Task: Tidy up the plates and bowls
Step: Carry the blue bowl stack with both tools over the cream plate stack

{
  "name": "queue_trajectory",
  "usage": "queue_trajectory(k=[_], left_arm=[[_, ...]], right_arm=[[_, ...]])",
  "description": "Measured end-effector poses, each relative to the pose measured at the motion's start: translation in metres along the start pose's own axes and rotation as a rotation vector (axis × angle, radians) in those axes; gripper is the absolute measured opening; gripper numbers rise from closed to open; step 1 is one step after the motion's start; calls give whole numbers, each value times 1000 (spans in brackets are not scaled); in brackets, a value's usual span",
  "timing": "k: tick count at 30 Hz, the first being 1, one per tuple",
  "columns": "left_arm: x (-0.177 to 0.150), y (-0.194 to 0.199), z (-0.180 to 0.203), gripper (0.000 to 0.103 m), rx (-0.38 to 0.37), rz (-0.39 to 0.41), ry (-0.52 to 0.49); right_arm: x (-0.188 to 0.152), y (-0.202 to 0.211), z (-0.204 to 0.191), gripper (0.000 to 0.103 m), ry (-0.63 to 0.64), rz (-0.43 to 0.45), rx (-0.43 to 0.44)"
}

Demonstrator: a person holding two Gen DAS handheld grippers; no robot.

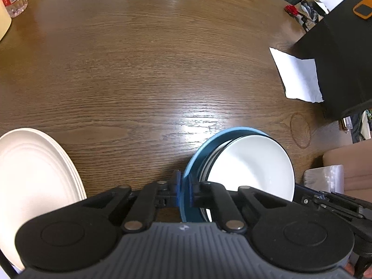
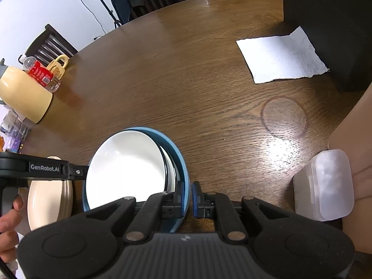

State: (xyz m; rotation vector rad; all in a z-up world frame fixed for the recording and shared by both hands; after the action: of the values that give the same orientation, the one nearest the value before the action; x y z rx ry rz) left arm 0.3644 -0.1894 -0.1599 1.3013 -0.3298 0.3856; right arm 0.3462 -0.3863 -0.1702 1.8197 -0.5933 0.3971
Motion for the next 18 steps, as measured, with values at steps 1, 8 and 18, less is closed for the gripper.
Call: queue_trajectory(k=[1,8,18], left_arm=[[0,0,0,7,1,-1,-1],[0,0,3,6,19,7,-31],[2,7,3,5,29,30,-42]], right_arm=[[0,0,0,9,-5,-2,1],[-2,-4,3,5,-38,-13,7],[-3,0,1,5,-38,0,22]])
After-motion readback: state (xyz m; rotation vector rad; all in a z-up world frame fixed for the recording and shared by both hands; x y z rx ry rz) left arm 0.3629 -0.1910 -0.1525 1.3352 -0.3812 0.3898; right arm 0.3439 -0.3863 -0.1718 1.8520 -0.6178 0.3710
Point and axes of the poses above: each gripper's, at about its wrist camera, not at the fingertips, and y roughly against the way its jaws point, z to its right, x to its top, the point moved 8 cm from there along -y, roughly the way its jaws point, and after that the axes turned 15 degrees about z, right-handed, at the moved point
